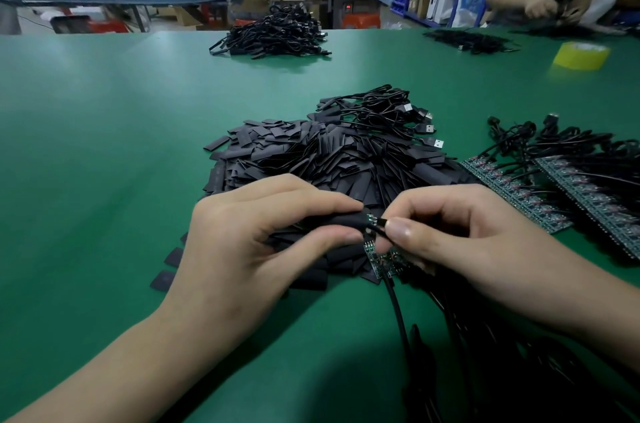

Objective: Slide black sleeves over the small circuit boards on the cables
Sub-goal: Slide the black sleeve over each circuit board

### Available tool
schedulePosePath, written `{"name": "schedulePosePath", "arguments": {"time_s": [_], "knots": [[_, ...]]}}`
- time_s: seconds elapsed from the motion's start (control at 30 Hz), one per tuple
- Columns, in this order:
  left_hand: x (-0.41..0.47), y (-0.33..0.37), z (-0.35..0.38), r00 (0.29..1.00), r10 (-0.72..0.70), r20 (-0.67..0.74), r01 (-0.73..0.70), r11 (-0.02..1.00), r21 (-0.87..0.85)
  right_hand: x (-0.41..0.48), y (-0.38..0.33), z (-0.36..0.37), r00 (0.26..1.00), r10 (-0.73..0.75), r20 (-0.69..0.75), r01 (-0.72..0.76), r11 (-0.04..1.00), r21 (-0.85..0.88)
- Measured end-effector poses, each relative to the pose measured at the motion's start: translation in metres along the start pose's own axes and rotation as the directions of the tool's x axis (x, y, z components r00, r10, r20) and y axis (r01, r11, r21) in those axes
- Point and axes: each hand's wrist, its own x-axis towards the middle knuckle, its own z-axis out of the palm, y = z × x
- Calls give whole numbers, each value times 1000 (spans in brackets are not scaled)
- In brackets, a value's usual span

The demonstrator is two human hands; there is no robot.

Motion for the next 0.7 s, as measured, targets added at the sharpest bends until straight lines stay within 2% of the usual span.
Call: {"name": "schedulePosePath", "arguments": {"time_s": [0.27,0.37,0.43,0.57,0.7], "knots": [[0,-1,1,999,12,43,-12,1000,-7,-1,0,5,1000,-11,-1,11,1000,8],[0,-1,3,1000,2,7,-2,1000,0,-2,0,6,999,-27,-43,27,1000,-12],[1,-1,5,997,-39,-59,40,999,17,-2,2,8,990,-64,-127,53,995,-88],[-1,-1,7,960,-209,-187,201,978,-62,-5,3,13,935,-226,-272,119,925,-361],[-3,-1,10,954,-259,-155,239,962,-134,-5,5,17,898,-347,-272,169,840,-516]]}}
